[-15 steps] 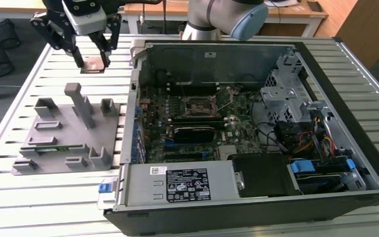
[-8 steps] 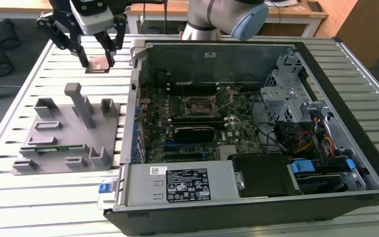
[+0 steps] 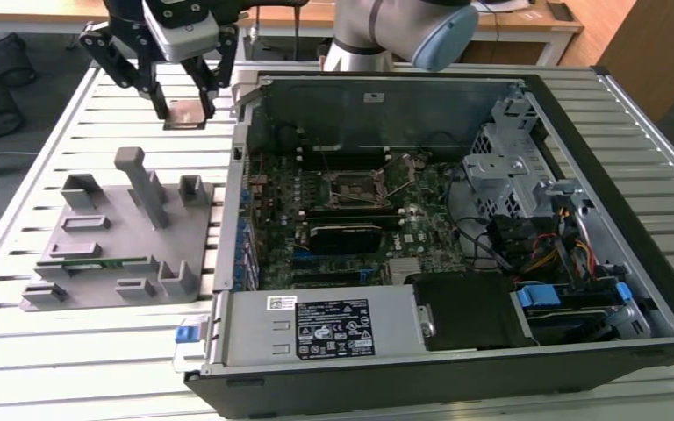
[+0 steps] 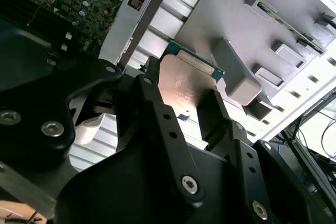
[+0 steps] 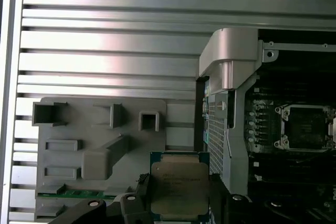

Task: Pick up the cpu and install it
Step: 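Pick up the cpu and move it towards the insertion slot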

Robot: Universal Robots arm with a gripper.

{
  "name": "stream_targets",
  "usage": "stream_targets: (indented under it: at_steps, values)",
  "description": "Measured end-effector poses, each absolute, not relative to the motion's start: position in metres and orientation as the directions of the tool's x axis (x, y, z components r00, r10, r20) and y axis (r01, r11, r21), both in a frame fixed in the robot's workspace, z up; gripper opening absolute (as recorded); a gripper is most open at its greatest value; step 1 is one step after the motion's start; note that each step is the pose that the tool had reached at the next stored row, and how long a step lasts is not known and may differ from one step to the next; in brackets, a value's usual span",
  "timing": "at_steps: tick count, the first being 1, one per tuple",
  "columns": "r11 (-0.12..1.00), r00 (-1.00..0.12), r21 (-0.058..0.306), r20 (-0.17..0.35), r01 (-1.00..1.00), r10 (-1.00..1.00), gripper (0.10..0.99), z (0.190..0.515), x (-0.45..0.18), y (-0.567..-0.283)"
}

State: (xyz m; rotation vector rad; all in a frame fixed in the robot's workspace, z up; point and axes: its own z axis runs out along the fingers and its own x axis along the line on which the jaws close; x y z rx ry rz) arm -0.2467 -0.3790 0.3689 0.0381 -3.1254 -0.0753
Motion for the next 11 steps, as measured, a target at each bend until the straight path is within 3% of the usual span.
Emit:
stream_targets:
  at_steps: [11]
  values:
    - [0.999,-1.0,0.048,0.014,-0.018,-0.019,0.529,0.369,-0.23,-0.379]
